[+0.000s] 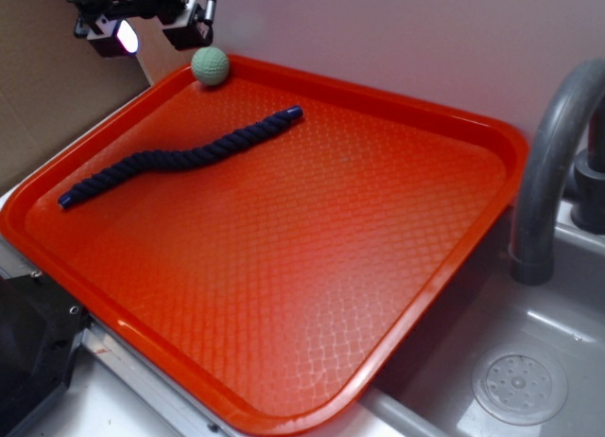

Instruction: Grab the green ball.

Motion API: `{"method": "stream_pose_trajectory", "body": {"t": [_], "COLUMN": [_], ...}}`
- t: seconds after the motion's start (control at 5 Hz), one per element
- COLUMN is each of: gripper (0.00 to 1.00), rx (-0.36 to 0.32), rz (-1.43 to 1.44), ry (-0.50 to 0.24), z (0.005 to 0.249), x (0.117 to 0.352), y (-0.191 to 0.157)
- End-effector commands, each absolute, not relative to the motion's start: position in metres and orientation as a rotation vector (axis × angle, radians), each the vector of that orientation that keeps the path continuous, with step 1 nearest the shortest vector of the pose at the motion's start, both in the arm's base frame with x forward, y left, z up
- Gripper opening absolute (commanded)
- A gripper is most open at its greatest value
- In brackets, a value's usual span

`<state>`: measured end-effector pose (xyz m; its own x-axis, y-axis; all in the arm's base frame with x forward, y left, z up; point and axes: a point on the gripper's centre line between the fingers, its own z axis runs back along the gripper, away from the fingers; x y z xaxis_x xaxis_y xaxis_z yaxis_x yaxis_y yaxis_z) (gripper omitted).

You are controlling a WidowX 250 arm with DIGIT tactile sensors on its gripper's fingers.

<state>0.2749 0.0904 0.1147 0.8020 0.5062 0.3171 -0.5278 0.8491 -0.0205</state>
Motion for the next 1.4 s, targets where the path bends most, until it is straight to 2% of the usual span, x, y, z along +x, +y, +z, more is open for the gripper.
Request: {"method": "stream_pose_trajectory", "body": {"t": [0.0,0.2,0.6,0.8,1.2], "gripper": [1.00,1.00,1.00,1.00,1.00], "rx": [0.069,0.062,0.074,0.071,0.049], "rz": [0.550,0.571,0.580,0.560,0.542], "ry": [-0.390,-0.372,-0.397,-0.385,-0.410], "z": [0.081,0.078,0.079,0.076,0.077], "x": [0.302,0.310,0.318,0.324,0.340], "y": [0.130,0.142,0.156,0.153,0.141]}}
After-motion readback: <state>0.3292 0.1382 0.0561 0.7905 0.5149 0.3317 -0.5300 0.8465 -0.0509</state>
